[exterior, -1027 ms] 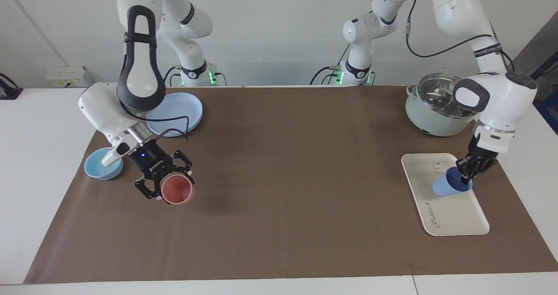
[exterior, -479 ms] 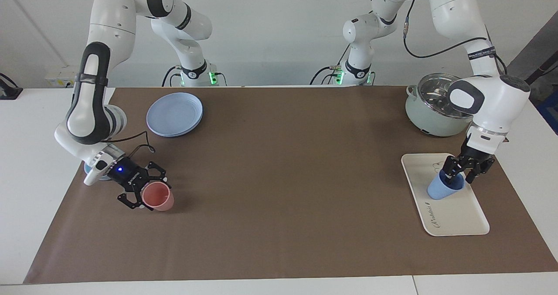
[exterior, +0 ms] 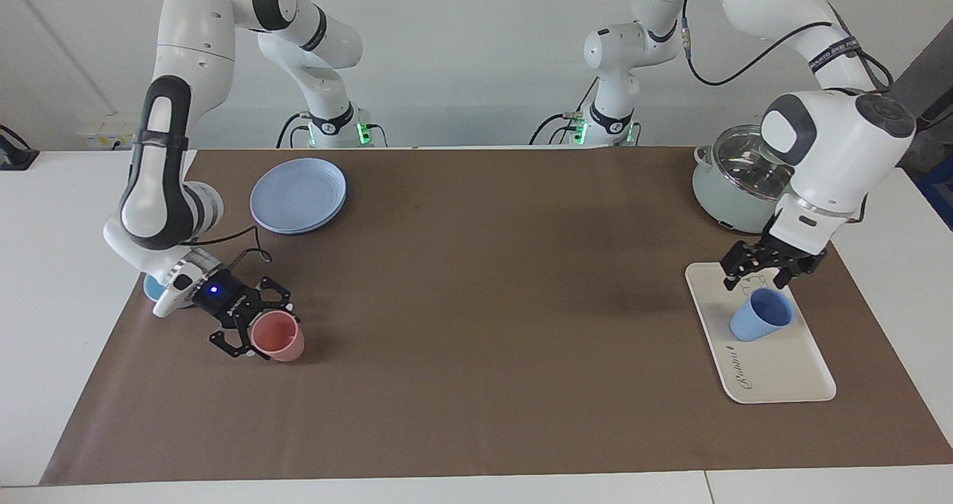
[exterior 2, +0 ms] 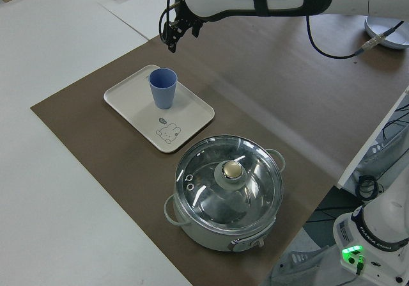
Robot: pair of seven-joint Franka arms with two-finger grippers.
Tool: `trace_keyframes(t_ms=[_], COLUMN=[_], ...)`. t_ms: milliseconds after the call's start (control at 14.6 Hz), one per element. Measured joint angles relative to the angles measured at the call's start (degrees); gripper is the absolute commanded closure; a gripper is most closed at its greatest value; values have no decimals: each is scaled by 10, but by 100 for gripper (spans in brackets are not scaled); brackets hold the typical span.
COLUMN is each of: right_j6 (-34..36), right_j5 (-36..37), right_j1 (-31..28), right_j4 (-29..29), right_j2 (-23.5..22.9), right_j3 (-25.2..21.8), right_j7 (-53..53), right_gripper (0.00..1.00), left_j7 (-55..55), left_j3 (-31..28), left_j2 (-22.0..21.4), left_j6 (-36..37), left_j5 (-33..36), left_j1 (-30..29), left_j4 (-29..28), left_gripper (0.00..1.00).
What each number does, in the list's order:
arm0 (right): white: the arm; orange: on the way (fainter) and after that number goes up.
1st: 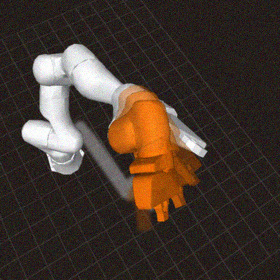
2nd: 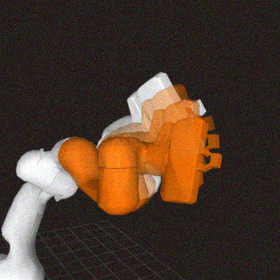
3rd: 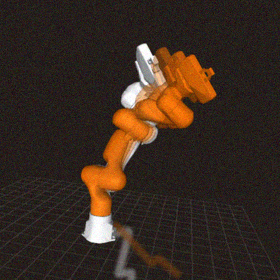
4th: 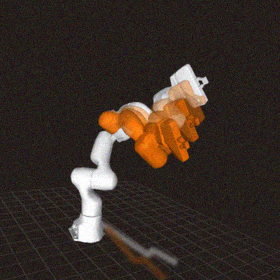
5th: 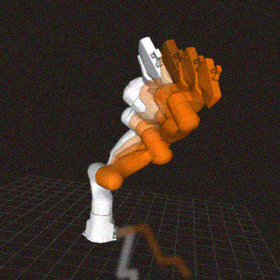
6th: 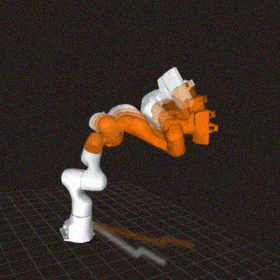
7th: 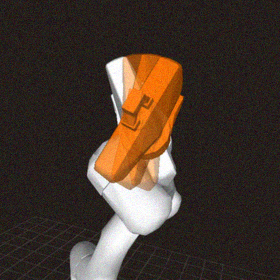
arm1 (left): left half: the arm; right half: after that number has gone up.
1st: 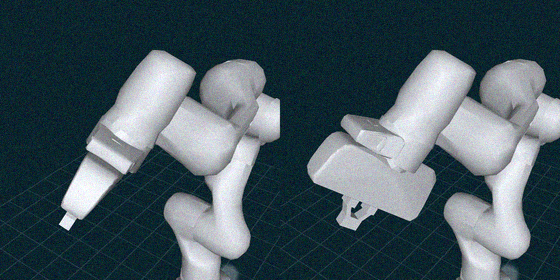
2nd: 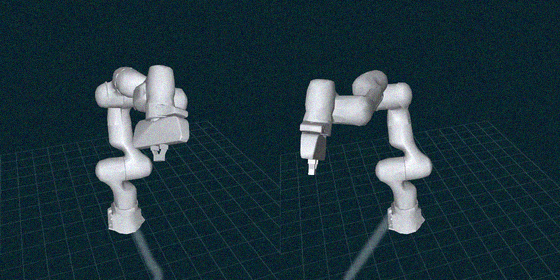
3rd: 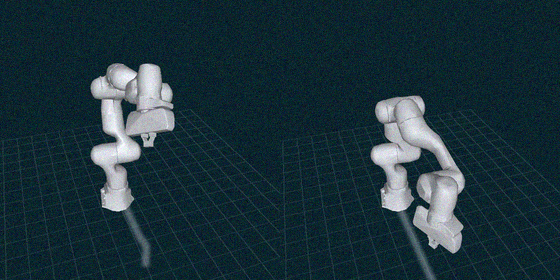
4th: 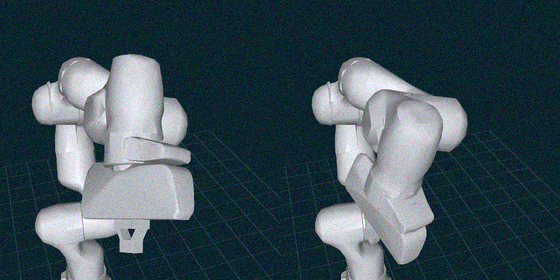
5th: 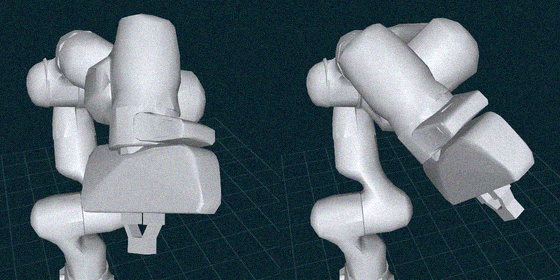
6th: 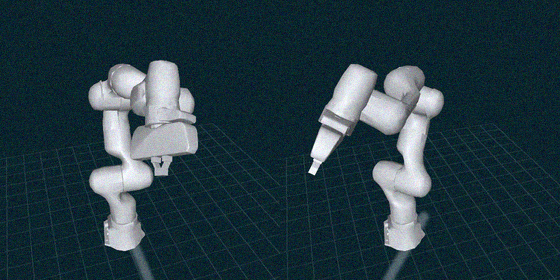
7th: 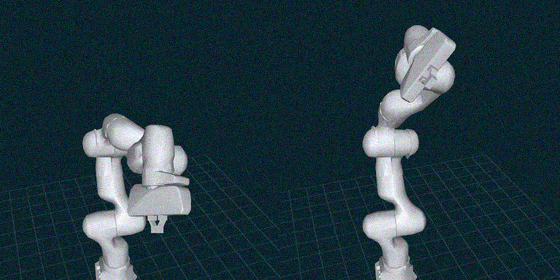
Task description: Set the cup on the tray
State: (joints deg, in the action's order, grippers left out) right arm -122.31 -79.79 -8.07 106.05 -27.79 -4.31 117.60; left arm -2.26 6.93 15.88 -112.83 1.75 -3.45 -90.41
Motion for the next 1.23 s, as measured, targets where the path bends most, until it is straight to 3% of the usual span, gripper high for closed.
trace_keyframes(t_ms=[205,342,753,1027,1233], right_j6=[0,1,3,3,3], right_j5=[0,-1,-1,21,94], right_j1=[0,0,0,10,20], right_j4=[3,3,-5,-10,-13], right_j2=[0,0,10,53,105], right_j3=[0,0,1,2,2], right_j7=[3,3,-16,-84,-207], right_gripper=[0,0,0,0,0], left_j7=[-85,-96,-67,-29,-19], left_j3=[1,1,-10,-12,-13], left_j2=[-5,-23,-119,-127,-132], left_j6=[92,130,245,254,260], left_j5=[18,20,16,-10,-12], left_j1=[68,82,72,39,28], left_j4=[41,50,49,46,46], left_gripper=[0,0,0,0,0])
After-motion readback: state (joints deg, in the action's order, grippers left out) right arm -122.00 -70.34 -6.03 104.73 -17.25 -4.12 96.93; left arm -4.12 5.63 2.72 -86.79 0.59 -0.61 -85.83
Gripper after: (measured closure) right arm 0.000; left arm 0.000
